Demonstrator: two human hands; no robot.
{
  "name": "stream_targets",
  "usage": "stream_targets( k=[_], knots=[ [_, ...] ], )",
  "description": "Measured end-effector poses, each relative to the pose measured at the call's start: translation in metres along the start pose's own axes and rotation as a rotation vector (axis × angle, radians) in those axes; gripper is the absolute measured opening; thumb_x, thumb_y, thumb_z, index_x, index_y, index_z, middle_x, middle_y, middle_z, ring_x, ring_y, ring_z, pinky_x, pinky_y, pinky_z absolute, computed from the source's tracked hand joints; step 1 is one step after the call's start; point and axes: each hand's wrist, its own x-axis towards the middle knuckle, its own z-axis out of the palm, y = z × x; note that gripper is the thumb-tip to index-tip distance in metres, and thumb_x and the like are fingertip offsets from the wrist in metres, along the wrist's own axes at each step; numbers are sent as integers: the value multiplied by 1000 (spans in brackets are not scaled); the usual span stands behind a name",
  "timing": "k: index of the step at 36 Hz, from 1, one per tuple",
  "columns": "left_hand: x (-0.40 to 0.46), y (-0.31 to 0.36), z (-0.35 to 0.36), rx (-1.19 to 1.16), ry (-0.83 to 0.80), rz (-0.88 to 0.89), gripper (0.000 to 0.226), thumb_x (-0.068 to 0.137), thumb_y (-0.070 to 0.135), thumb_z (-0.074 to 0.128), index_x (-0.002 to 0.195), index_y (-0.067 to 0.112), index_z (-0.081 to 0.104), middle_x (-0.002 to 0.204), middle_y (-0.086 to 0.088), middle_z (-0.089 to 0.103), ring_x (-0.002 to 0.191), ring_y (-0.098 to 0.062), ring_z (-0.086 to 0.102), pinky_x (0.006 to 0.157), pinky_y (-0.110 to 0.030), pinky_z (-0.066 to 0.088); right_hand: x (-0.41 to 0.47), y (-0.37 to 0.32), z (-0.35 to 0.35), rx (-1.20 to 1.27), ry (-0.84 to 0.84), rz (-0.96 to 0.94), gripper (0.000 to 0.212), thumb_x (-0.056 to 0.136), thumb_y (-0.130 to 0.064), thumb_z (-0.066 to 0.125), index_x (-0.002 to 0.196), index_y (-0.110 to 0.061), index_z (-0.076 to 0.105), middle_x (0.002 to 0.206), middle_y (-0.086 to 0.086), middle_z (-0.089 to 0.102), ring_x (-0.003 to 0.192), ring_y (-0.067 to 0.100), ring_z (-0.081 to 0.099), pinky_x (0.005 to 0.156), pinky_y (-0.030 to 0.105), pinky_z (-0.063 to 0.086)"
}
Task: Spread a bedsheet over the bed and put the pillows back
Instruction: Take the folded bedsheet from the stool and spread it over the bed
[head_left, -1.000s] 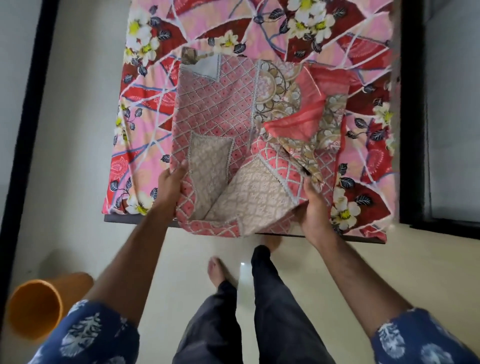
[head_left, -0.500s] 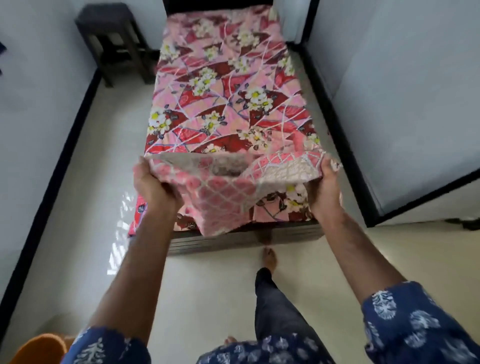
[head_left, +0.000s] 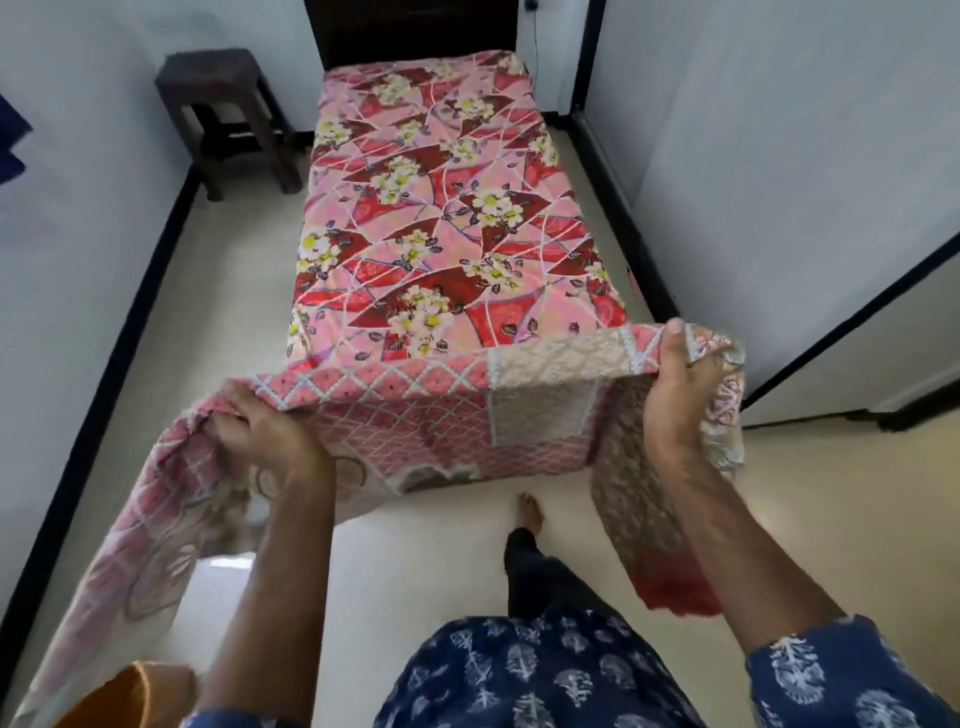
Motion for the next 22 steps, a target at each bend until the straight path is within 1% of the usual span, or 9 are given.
stream_targets(
  k=[4,8,9,12,16,18,19,21,22],
  knots=[
    [8,-51,-10,91,56,-4,51,100,39,49,113,-11,56,113,-26,62,102,-27,61,95,-36,46,-6,36,-14,-71,21,4,20,104,-29,56,93,-15,64,87,-7,67,77,-2,68,73,24,57],
    [4,-80,2,208,63,-14,41,103,23,49,109,-15,63,110,-31,64,94,-16,56,85,-13,43,3,66,-11,-132,51,95,20,103,-25,56,93,-12,67,83,-10,72,76,-3,70,72,20,57],
    [5,-86,11,230,76,-8,38,104,20,50,112,-16,62,114,-32,62,98,-17,56,85,-9,41,10,71,-6,-157,74,94,19,103,-22,56,88,-16,66,80,-11,71,74,-7,69,70,17,56],
    [13,-102,52,300,71,-22,43,105,23,49,122,-15,58,127,-31,53,118,-33,53,101,-19,35,39,80,17,-250,130,85,21,103,-22,56,82,-21,60,80,-7,66,64,-15,63,62,10,51],
    [45,-136,136,475,-62,-62,58,102,39,45,129,-11,56,136,-26,48,128,-35,48,108,-23,31,118,106,62,-355,126,82,24,104,-19,53,91,-2,63,72,-2,58,54,-14,58,52,8,42],
    [64,-155,187,592,-274,-14,56,102,42,44,134,-2,55,137,-23,50,128,-33,49,108,-28,35,174,127,96,-471,29,103,40,99,-33,49,96,1,69,74,0,58,70,-1,63,61,21,44],
    [70,-162,213,606,-415,12,52,102,44,44,134,4,55,135,-18,54,125,-30,53,106,-31,41,202,138,113,-555,-59,128,45,98,-39,46,108,-3,70,86,3,63,92,14,67,75,27,47],
    [78,-179,262,635,-645,10,45,101,48,45,131,15,53,126,-4,60,115,-17,58,95,-31,49,258,174,143,-767,-234,169,51,100,-46,47,139,-14,58,130,11,61,133,30,50,110,45,39],
    [82,-189,282,680,-722,21,44,101,48,47,133,19,49,126,0,59,113,-14,58,91,-30,50,280,190,156,-852,-312,191,57,98,-51,48,145,-17,52,143,11,55,139,30,44,116,53,32]
  ],
)
